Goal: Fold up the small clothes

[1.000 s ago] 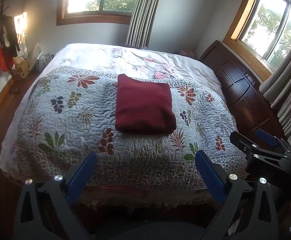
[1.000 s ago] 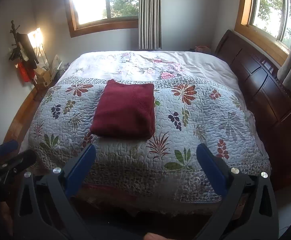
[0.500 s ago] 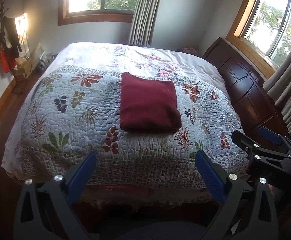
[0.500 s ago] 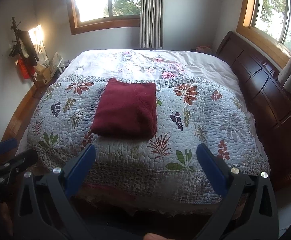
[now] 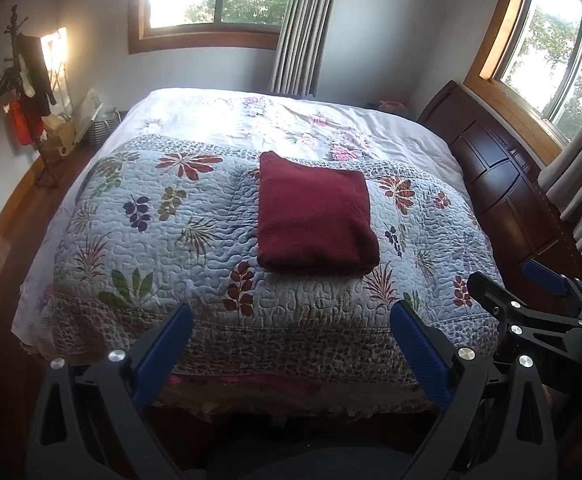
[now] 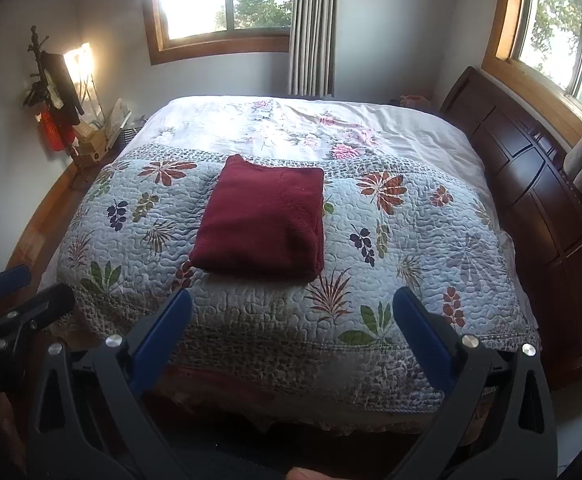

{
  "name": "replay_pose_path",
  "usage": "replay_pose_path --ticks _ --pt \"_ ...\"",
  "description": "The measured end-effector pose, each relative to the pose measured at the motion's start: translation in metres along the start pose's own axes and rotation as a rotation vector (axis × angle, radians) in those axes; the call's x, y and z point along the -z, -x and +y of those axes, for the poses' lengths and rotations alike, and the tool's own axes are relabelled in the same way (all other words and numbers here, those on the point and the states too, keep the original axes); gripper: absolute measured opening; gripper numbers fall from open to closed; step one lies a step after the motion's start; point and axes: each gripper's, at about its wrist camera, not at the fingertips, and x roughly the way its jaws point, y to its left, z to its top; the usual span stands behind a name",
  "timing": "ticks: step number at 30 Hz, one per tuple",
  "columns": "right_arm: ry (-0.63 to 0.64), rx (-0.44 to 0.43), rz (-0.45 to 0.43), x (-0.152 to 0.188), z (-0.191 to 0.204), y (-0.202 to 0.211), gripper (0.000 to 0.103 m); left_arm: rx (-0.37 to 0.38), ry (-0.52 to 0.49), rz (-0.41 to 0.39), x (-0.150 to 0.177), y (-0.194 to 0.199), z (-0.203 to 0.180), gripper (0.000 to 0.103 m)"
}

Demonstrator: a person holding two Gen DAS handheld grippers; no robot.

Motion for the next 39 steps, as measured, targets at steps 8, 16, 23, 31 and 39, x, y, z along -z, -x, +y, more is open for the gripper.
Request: replay_pose_path --ticks 8,16,23,31,39 --pt "0.020 0.017 -0.006 -0.004 0.005 -0.003 0.100 -0.012 0.002 -0.003 -0.003 -0.002 0.002 0.099" --pt "-0.002 0.013 -0.004 -0.004 0.002 -0.007 0.100 -0.002 -0.006 0.007 -0.011 -0.007 0.003 0.099" --pt "-0.018 0.014 -0.002 -0.006 -0.001 -0.010 0.100 0.001 -0.014 0.011 -0.014 -0.011 0.003 0.099" --pt "-0.017 0.017 -0.010 -0.013 -0.002 -0.010 0.100 -0.002 -0.019 0.009 -0.018 -0.014 0.003 0.099" --pt "-0.012 0.020 -0.010 -0.018 -0.001 -0.012 0.100 -0.007 -0.015 0.009 -0.021 -0.017 0.006 0.099"
